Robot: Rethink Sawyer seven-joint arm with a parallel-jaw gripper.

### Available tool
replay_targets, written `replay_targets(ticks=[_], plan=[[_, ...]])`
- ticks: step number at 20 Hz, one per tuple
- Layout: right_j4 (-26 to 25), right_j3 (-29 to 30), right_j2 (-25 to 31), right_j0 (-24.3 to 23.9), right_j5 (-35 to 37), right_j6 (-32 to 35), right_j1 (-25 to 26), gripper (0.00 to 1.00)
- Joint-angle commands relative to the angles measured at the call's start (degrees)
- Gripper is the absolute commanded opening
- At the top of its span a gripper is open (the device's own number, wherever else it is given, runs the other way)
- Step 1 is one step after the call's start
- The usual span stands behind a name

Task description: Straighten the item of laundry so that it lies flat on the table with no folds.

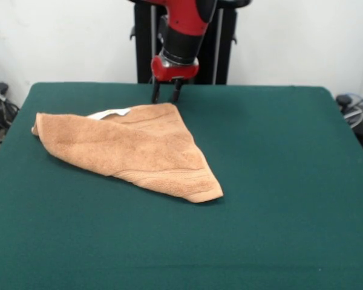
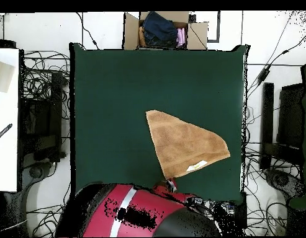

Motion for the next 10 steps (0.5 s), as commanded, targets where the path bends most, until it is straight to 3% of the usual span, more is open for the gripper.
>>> replay_targets(ticks=[1, 4, 10], plan=[[3.43, -5.41, 5.27, -1.89, -5.76, 14.87, 5.26, 1.00], [3.78, -5.22, 5.16, -2.25, -8.36, 15.63, 7.07, 1.00], [3.72, -4.71, 10.19, -7.52, -3.28, 15.96, 7.80, 1.00]])
